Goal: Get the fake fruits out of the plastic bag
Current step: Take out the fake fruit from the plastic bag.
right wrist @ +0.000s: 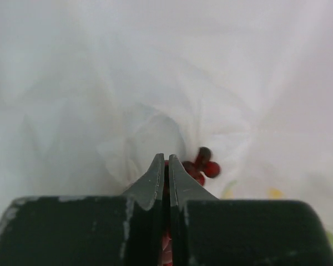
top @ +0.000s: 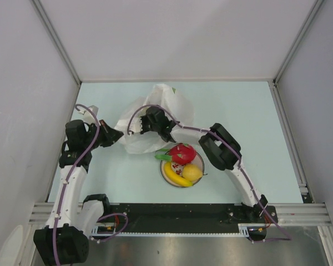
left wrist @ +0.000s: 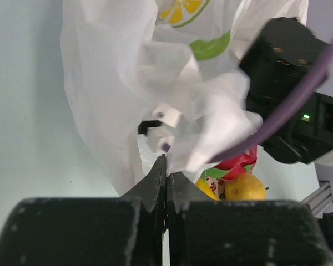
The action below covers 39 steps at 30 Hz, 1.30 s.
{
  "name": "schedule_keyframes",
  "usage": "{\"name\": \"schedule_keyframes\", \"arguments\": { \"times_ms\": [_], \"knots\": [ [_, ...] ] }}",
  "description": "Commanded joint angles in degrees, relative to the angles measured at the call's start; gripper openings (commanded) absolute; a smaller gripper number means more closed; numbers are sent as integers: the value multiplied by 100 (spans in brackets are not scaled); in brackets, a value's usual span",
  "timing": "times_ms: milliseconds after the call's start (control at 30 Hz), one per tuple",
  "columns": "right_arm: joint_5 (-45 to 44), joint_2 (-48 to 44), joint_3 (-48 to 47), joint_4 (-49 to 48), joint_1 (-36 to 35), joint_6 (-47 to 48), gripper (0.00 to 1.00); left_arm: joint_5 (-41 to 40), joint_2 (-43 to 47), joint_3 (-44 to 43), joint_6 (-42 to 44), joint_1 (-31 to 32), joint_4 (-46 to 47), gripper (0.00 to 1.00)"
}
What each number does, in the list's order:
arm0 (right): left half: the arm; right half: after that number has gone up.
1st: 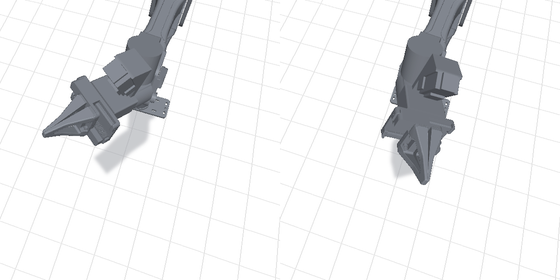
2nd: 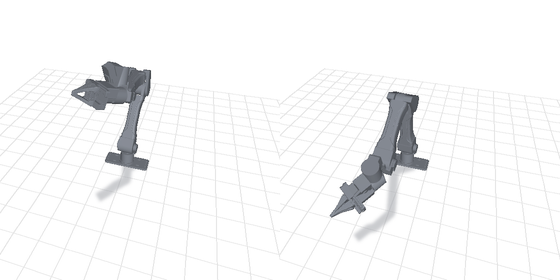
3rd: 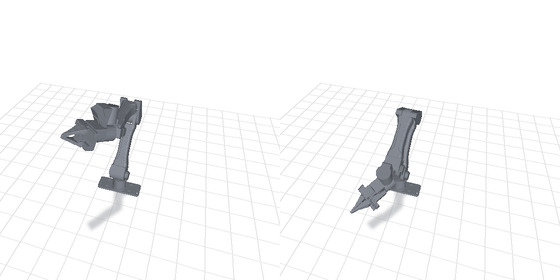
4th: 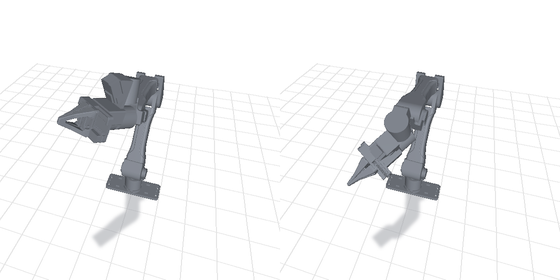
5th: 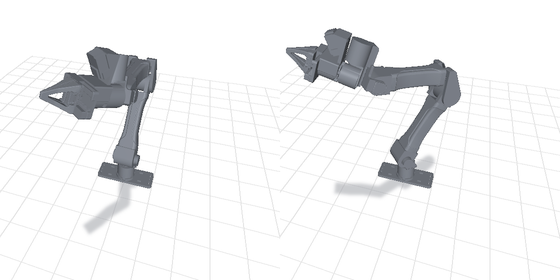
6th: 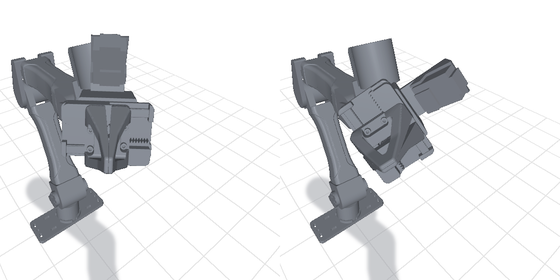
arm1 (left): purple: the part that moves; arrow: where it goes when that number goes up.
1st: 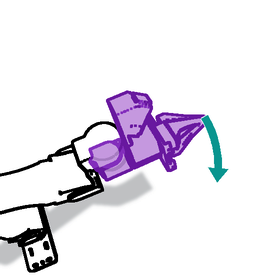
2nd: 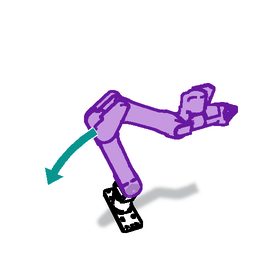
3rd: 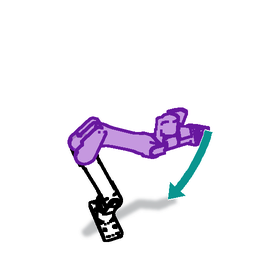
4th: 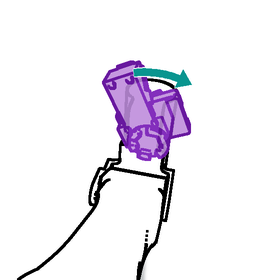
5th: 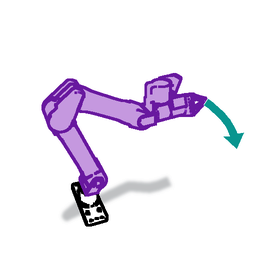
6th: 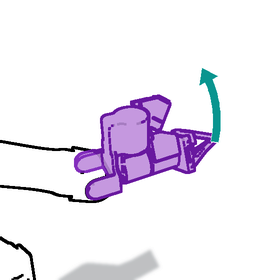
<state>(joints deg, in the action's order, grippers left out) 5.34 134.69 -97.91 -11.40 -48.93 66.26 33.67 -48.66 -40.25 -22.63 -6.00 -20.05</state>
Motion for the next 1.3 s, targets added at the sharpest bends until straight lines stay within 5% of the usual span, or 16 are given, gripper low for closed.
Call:
{"name": "schedule_keyframes", "arguments": {
  "times_ms": [0,667,1267],
  "knots": [
    [379,-1181,210,-424,67,-1016,0,34,-38,-9,-408,11,607,0],
    [1294,-2140,-527,226,331,-3856,0,-238,-626,-237,-945,11,1170,0],
    [1627,-3888,-159,902,-442,-4323,0,-247,-961,-449,-1103,-15,1680,0]
  ]
}}
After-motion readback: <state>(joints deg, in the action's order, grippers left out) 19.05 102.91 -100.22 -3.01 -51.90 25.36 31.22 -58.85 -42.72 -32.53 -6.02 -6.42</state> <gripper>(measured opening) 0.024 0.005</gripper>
